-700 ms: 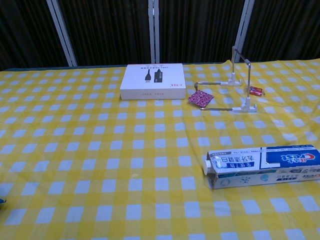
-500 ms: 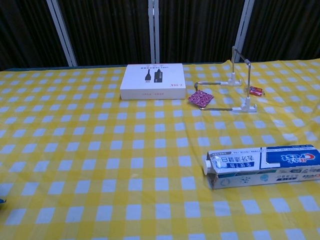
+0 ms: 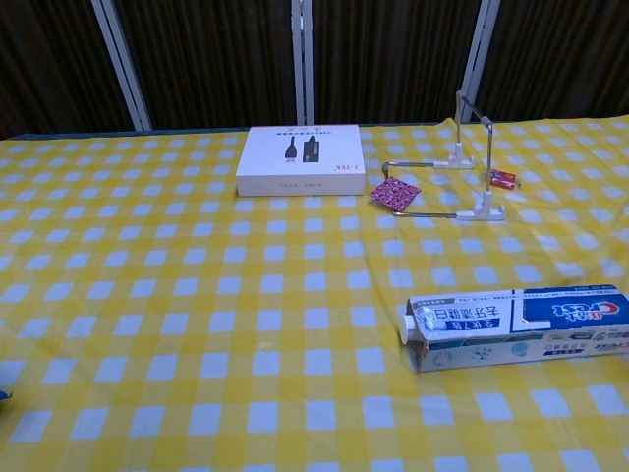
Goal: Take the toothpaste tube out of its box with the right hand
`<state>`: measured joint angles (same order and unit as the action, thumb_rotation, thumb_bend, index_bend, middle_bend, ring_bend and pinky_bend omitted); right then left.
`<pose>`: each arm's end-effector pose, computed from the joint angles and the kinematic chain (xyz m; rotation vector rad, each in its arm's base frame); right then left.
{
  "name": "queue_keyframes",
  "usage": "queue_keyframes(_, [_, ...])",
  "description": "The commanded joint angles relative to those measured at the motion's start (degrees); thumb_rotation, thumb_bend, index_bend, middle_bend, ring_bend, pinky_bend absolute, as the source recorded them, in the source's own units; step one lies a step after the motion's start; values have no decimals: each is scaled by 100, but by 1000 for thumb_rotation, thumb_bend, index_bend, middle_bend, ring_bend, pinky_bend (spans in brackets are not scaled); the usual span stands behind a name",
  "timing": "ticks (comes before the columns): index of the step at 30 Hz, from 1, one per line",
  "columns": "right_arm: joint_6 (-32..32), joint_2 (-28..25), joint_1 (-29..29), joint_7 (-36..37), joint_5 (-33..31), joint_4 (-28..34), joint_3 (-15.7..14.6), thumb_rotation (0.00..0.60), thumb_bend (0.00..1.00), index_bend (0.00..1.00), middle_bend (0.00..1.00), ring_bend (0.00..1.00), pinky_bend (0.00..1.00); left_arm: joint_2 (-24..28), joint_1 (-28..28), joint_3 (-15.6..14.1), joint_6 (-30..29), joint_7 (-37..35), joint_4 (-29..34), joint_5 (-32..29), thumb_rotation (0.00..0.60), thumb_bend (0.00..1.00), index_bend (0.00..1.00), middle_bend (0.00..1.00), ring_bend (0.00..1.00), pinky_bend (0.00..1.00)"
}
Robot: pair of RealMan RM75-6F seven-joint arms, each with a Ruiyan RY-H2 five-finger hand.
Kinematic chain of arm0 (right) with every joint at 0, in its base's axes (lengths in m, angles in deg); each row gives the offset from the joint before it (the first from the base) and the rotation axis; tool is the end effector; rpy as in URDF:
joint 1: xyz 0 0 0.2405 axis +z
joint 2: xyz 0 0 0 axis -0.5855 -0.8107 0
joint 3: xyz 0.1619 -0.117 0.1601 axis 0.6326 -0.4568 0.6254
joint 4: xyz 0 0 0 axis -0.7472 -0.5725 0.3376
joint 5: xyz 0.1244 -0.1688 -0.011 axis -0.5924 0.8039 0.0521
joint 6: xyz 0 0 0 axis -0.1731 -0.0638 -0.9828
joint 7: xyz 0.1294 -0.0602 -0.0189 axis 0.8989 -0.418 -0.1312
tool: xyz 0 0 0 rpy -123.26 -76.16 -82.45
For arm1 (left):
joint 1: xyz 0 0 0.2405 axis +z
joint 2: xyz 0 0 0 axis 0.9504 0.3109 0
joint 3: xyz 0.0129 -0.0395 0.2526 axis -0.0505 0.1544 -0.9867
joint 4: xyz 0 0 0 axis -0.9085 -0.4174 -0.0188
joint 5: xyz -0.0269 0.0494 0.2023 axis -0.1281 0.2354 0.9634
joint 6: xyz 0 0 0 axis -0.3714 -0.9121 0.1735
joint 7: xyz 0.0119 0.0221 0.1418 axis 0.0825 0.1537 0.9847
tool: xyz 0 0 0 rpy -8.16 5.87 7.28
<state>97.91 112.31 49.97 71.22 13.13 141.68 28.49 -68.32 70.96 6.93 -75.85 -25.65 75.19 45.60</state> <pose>-0.2660 -0.2185 0.1252 1.7609 -0.9417 0.9044 -0.2932 0.1497 0.1745 -1.4046 -0.8782 -0.8812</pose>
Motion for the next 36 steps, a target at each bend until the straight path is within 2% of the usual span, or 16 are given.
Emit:
queue_keyframes(1, [-1240,181,977,603,-14,-260,63,600,0,48,28,0,53,-40,-60,53,120,85,-3,-141,600,0,0,0,0,0])
queue_keyframes(9, [-2137,836,1698,385,-296,-676,141,600,0,105,144,84,183,-99,-164,130,357,179,-63,-432,600,0,0,0,0,0])
queue_keyframes(17, [-2557,1161,1948,-211,-685,-803,62,600,0,153,198,140,221,-86,-177,132,381,129,-77,-473,600,0,0,0,0,0])
queue_keyframes(22, [-2485,1350,1929,-506,-812,-966,-2,600,32,217,249,185,305,-75,-169,120,364,97,-81,-458,600,0,0,0,0,0])
queue_keyframes(26, [-2392,1518,1901,-636,-858,-1155,-77,600,119,300,357,296,438,-86,-165,105,352,118,-78,-436,600,0,0,0,0,0])
queue_keyframes(33, [-1810,1687,1792,-17,-561,-1390,-128,600,306,423,454,408,533,-94,-176,102,377,134,-74,-466,600,0,0,0,0,0])
queue_keyframes(36, [-1571,1663,1773,290,-395,-1444,-149,600,332,443,467,419,543,-101,-187,98,398,145,-75,-475,600,0,0,0,0,0])
